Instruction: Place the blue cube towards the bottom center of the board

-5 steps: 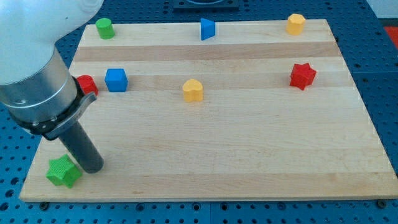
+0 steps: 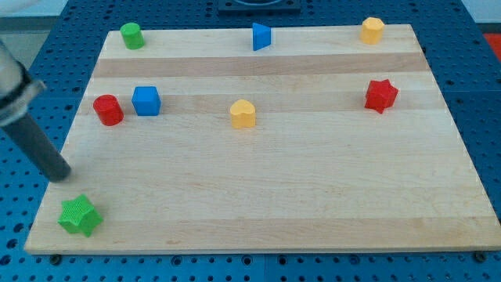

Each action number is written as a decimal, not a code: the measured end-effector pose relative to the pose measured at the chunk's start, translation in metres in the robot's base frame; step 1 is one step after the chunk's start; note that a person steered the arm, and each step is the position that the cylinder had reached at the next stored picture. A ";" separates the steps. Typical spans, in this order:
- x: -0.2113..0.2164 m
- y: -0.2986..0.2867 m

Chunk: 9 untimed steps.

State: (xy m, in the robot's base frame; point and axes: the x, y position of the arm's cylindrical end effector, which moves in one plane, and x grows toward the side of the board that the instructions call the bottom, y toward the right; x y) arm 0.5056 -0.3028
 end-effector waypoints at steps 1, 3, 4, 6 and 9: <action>-0.009 -0.002; -0.050 -0.002; -0.126 -0.001; -0.160 0.062; -0.117 0.113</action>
State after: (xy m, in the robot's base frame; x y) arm 0.3882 -0.1895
